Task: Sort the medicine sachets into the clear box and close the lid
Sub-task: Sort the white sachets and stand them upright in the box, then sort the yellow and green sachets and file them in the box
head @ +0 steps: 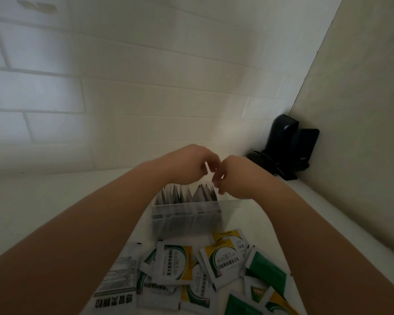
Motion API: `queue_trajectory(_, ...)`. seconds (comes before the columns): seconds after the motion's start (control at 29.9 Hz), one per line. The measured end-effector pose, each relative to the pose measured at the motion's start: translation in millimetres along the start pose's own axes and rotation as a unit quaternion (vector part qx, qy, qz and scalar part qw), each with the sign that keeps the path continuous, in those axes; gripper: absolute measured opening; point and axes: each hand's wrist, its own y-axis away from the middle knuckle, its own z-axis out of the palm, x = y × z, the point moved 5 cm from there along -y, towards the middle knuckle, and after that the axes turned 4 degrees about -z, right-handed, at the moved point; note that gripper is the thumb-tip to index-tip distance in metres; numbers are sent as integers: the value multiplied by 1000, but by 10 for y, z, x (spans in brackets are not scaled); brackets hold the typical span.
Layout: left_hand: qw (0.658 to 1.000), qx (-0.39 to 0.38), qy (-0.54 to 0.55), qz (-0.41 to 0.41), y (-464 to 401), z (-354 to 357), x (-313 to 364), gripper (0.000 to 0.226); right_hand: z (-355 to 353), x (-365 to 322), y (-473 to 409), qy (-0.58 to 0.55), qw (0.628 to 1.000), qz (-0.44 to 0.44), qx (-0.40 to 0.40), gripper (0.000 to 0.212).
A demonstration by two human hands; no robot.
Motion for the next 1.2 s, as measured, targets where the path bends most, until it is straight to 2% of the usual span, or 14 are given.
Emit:
queue_trajectory(0.1,997,71,29,26,235,-225,136,33,-135,-8,269,-67,988,-30,134,15)
queue_trajectory(0.17,990,112,77,41,523,-306,232,29,-154,-45,591,-123,972,-63,188,8)
queue_trajectory(0.27,984,109,138,32,1054,-220,330,23,38,-112,1088,-156,970,-98,156,9)
queue_trajectory(0.37,988,50,145,4,1479,91,359,22,375,-29,1453,-147,984,-85,58,12)
queue_trajectory(0.5,991,-14,133,-8,1738,582,510,16,633,124,1752,-142,986,-79,-48,39)
queue_trajectory(0.63,989,-32,147,8,1772,928,681,25,787,147,1901,-201,964,-133,-115,70)
queue_trajectory(0.7,990,-33,139,24,1781,1023,707,32,877,169,1907,-187,967,-145,-99,74)
queue_trajectory(0.83,992,-43,108,51,1822,1109,698,57,921,176,1855,-168,972,-166,23,52)
queue_trajectory(0.9,995,-34,79,59,1821,1116,712,53,914,167,1847,-209,963,-163,45,47)
queue_trajectory(0.94,996,-7,70,58,1814,1087,722,42,900,171,1850,-244,955,-159,53,43)
queue_trajectory(1.04,988,91,120,-17,1800,938,642,6,762,240,1853,-314,935,-111,122,32)
queue_trajectory(1.14,955,135,233,-127,1815,879,414,11,648,382,1892,-351,919,-79,161,33)
queue_trajectory(1.2,921,146,309,-187,1834,871,257,18,657,417,1919,-313,942,-68,104,29)
